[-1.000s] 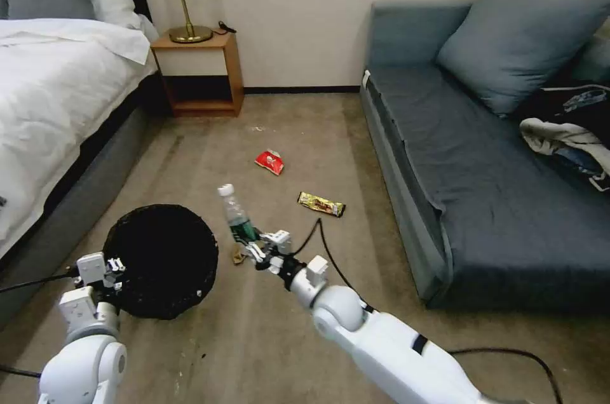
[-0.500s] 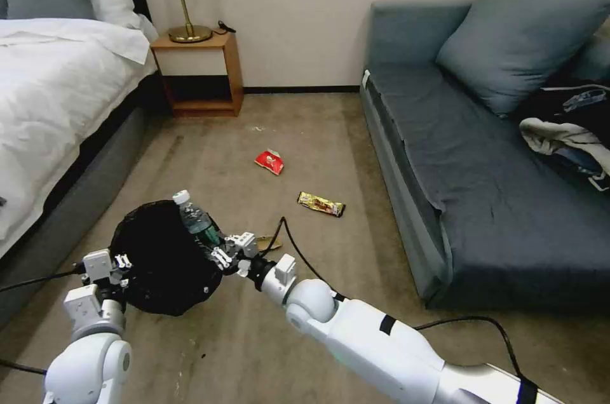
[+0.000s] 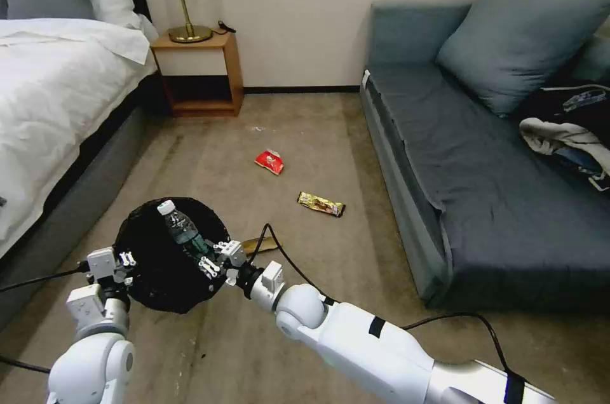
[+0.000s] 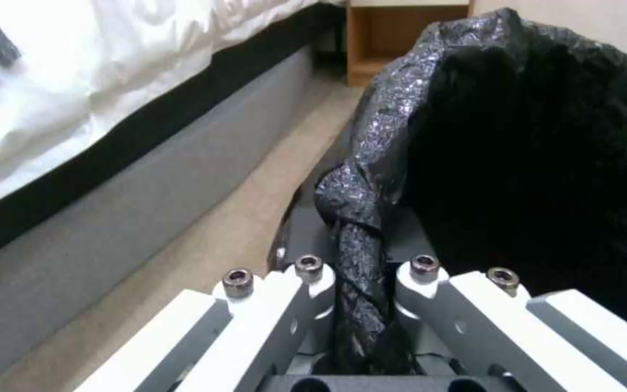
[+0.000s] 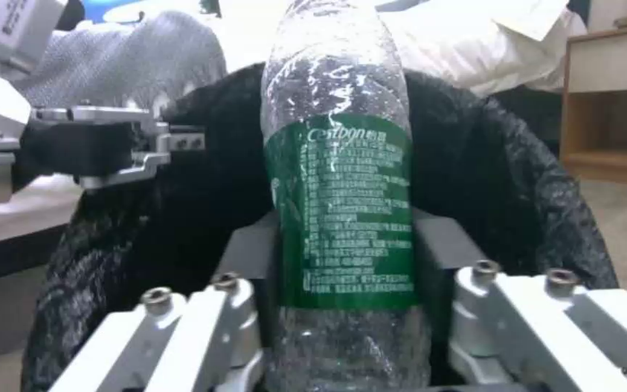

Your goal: Pick up the trash bin, then pick up the garbage on the floor and place it into the trash bin.

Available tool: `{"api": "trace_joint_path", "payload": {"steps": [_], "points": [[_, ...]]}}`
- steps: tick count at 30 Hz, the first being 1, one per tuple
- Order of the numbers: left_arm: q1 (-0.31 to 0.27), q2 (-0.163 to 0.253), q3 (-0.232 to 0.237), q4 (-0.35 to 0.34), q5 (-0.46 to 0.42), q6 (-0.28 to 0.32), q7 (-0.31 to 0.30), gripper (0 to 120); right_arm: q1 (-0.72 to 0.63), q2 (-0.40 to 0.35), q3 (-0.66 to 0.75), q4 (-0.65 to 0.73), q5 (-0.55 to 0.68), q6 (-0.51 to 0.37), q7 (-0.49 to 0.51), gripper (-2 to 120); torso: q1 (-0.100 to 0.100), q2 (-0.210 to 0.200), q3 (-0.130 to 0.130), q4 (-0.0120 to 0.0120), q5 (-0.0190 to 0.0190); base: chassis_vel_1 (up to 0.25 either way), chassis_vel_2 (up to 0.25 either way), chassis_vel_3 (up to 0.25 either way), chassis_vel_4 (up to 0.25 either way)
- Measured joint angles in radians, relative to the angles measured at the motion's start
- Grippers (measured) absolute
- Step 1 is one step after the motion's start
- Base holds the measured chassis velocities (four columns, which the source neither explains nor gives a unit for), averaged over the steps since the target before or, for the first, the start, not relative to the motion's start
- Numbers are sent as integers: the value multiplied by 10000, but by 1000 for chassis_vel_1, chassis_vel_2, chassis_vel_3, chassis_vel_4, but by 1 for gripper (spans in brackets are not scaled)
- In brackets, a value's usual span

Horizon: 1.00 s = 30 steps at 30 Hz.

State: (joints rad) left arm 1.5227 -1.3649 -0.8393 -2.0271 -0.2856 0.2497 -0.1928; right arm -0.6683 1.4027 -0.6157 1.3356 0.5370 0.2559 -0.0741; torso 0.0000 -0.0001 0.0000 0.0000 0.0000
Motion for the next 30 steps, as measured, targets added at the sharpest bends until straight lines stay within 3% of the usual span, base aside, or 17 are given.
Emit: {"api": "trace_joint_path", "payload": {"steps": [16,23,26,30], "points": [[66,-32,5,-218,-255,-1,86,5,-78,-143,246,546,165,-361,-302,99,0,0,0,0,0,0,0,0,0],[29,35,-81,-138,-258,-19,86,5,-95,-231,758,777,210,-313,-188,100,0,0,0,2,1,0,0,0,0],[-64,119,-135,31,-247,-58,81,5,-185,-526,871,893,421,261,306,100,1,0,0,2,2,0,0,0,0],[-334,413,-306,655,-134,-275,73,5,-907,-1652,1344,1538,180,513,634,100,1,0,0,0,1,0,0,0,0]]}}
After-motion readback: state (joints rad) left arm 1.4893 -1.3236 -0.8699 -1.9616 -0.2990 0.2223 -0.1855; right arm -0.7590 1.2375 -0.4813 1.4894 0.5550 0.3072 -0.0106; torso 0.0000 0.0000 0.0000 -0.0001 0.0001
